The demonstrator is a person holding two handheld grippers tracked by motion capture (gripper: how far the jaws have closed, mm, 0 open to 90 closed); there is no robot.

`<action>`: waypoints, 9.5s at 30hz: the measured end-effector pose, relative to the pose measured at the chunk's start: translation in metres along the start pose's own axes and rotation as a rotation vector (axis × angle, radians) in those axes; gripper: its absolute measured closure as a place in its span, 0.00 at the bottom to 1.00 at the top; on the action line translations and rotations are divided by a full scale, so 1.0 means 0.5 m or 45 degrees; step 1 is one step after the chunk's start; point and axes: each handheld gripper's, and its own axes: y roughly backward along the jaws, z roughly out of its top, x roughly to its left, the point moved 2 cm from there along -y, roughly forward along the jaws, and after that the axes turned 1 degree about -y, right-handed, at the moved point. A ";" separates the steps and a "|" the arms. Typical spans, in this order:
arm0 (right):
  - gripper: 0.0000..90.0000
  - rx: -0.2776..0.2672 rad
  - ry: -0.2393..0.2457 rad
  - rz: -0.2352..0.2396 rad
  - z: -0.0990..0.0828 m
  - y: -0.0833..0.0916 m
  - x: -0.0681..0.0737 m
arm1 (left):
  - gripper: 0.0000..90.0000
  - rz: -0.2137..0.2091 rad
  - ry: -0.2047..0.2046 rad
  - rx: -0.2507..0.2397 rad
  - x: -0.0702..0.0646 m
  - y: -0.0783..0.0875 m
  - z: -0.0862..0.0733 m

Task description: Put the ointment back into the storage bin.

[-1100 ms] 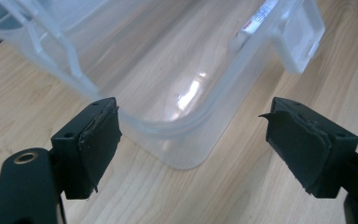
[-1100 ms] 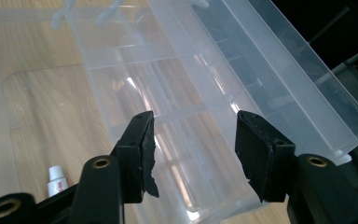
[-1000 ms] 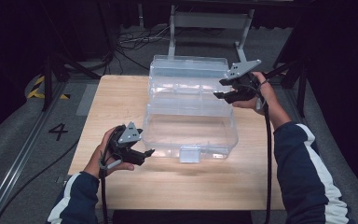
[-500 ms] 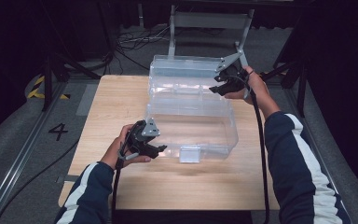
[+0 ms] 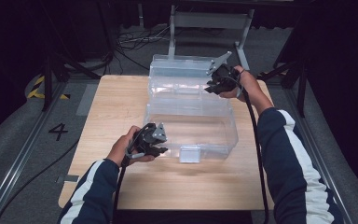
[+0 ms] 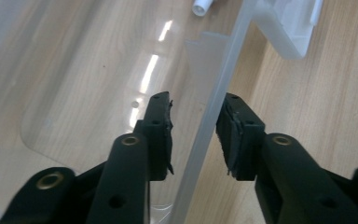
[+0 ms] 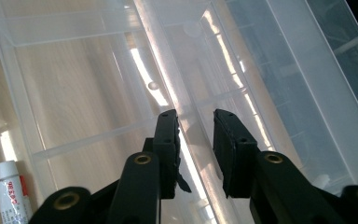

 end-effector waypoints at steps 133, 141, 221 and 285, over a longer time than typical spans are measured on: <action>0.95 -0.023 0.289 0.151 -0.038 0.102 0.199 | 0.63 0.102 0.014 -0.192 -0.034 0.074 -0.012; 0.95 -0.036 0.267 0.155 -0.040 0.102 0.199 | 0.66 0.151 0.099 -0.213 -0.011 0.110 -0.049; 0.90 -0.103 0.220 0.057 -0.074 0.104 0.229 | 0.99 0.382 0.468 -0.703 0.265 0.204 0.043; 0.73 -0.383 -0.155 -0.005 -0.271 0.187 0.213 | 1.00 0.282 0.304 -0.732 0.137 0.185 -0.007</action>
